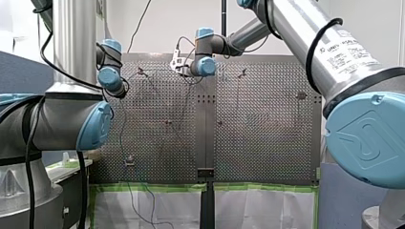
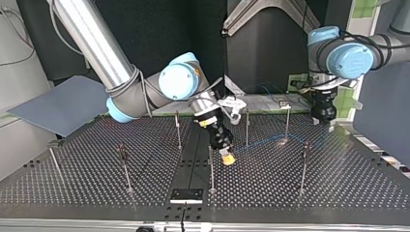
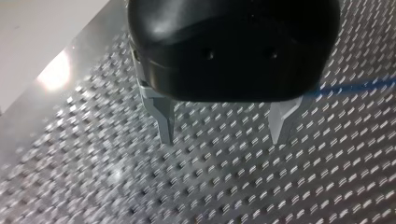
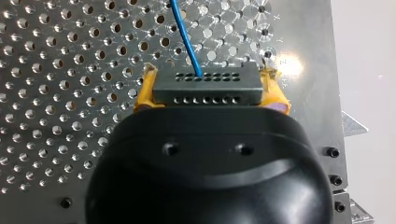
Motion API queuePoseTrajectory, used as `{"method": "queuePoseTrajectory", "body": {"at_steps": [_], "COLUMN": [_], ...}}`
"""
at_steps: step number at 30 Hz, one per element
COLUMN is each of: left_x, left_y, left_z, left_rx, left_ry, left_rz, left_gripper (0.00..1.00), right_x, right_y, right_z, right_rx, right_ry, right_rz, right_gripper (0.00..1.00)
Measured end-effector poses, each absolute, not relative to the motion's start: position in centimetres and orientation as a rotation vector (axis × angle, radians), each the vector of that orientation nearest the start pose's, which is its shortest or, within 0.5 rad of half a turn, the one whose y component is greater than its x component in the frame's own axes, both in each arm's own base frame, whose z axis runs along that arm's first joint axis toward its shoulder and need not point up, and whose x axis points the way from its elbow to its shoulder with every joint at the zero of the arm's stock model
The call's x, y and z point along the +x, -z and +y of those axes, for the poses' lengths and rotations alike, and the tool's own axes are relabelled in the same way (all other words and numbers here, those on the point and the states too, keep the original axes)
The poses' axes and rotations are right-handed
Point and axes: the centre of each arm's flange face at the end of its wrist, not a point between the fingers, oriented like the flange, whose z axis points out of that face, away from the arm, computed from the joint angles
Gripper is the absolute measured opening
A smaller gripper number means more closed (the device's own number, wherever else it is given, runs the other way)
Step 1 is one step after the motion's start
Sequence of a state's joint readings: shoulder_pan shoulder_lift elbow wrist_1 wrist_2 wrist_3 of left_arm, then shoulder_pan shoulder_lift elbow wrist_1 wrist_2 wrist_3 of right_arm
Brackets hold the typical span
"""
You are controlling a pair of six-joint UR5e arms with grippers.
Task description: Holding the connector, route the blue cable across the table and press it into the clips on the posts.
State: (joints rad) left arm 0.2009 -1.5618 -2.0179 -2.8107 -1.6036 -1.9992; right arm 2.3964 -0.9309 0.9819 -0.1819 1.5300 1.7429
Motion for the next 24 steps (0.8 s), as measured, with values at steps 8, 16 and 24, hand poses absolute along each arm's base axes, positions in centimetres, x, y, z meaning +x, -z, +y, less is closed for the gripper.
{"method": "queuePoseTrajectory", "body": {"at_steps": [8, 16, 24], "left_x": [43.1, 41.1, 38.9], "left_y": [-32.5, -34.5, -36.4], "left_z": [-6.2, -7.6, -9.1], "left_rx": [-0.474, -0.408, -0.331], "left_ry": [0.212, 0.216, 0.196], "left_rz": [1.641, 1.66, 1.676], "left_gripper": [1.0, 1.0, 1.0], "right_x": [65.0, 65.0, 65.0], "right_y": [-39.8, -39.8, -39.8], "right_z": [-41.2, -41.2, -41.2], "right_rx": [-2.162, -2.162, -2.162], "right_ry": [2.621, 2.621, 2.621], "right_rz": [1.006, 1.006, 1.006], "right_gripper": [0.0, 0.0, 0.0]}}
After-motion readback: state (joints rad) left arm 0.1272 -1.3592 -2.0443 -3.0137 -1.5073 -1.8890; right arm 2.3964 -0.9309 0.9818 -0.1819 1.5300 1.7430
